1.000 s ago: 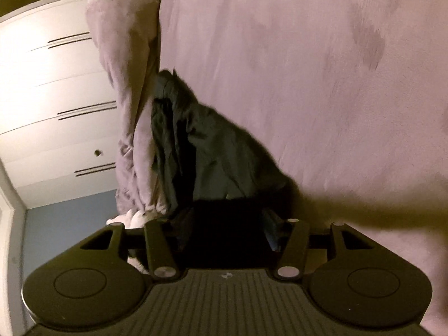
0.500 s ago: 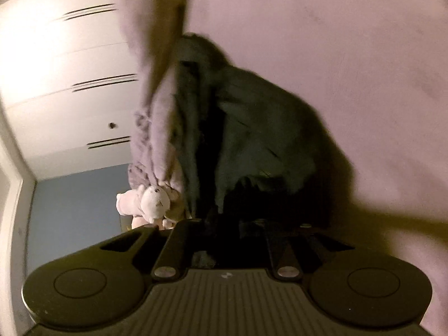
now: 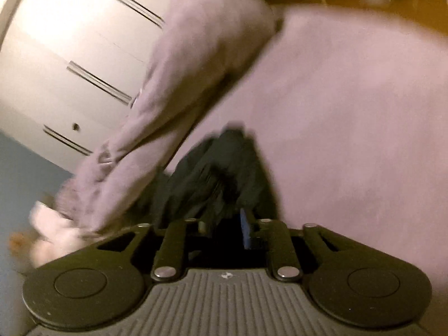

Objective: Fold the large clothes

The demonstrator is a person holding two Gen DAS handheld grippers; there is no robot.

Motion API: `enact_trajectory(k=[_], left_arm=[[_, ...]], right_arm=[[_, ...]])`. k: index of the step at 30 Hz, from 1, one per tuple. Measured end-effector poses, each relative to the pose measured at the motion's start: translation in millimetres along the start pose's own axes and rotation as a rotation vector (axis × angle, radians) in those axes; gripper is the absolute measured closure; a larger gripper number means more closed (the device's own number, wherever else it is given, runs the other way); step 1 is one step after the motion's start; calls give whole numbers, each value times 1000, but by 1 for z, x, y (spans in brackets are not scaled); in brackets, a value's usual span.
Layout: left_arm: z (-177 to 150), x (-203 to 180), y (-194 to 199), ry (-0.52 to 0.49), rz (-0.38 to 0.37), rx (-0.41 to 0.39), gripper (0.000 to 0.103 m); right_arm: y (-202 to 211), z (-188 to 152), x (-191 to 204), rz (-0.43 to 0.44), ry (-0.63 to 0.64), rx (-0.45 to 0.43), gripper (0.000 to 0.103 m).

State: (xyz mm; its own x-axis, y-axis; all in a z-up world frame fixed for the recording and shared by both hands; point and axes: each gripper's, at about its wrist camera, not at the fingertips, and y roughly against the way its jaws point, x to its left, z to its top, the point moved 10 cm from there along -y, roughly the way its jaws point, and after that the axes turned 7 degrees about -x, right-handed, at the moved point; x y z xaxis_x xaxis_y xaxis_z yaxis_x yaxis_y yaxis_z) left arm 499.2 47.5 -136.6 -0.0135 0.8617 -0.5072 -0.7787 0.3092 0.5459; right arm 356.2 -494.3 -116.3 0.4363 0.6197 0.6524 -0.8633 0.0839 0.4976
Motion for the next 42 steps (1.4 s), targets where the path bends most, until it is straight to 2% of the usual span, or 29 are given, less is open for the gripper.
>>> enact_trajectory(k=[1,2,4,7,8,10,11,14,16,18,21,22,24,26,29,31,32,33,36,38,39,41,42], left_arm=[[0,0,2,-18,-6,-5,70],[0,0,3,-27,-10,-9,70],[0,3,5,3,-26,-6,69],[3,15,1,185,-86,11,64],[3,22,-2,304,-112,24,57],[4,31,-6,490,-163,33,51],[7,32,-6,492,-167,25,51],[28,39,4,389,-90,-68,44],[40,37,13,308,-101,-120,41],[38,24,15,102,-66,-121,33],[17,1,6,-217,-20,-77,30],[11,-3,2,-273,-19,-72,29],[4,-5,-10,-306,-22,-54,27],[-4,-4,-24,-292,-22,-25,27],[-11,-15,-42,-320,-60,4,27],[-14,-26,-52,-371,-75,14,27],[-15,-30,-56,-398,-68,12,27],[-16,-33,-59,-417,-63,7,27],[-17,-36,-54,-408,-92,-3,40],[-17,-34,-50,-401,-96,-16,57],[-17,-32,-49,-400,-93,-22,62],[-16,-30,-44,-400,-78,-32,81],[-16,-31,-41,-399,-80,-37,83]], right_arm=[[10,8,-3,-30,65,-65,64],[18,13,-6,-44,118,-112,55],[28,12,-10,-40,240,-130,51],[23,-9,-11,-45,407,-46,48],[19,-18,-9,-40,452,-23,47],[17,-28,-4,-28,505,0,45],[14,-31,0,-22,520,3,44],[8,-35,12,8,528,-1,41],[-1,-35,19,17,538,-4,41],[-8,-35,25,15,560,4,41],[-23,-39,35,10,595,12,41],[-28,-40,38,12,602,15,41],[-37,-41,44,19,603,23,41],[-45,-44,50,24,610,33,42],[-48,-46,60,30,679,24,54],[-48,-48,68,40,737,13,71],[-48,-49,71,44,750,16,88],[-49,-50,73,53,751,29,90],[-53,-47,74,64,739,39,87],[-59,-45,72,69,709,57,79],[-62,-44,72,74,694,64,76],[-64,-44,74,81,685,65,76],[-64,-46,76,81,692,65,79]])
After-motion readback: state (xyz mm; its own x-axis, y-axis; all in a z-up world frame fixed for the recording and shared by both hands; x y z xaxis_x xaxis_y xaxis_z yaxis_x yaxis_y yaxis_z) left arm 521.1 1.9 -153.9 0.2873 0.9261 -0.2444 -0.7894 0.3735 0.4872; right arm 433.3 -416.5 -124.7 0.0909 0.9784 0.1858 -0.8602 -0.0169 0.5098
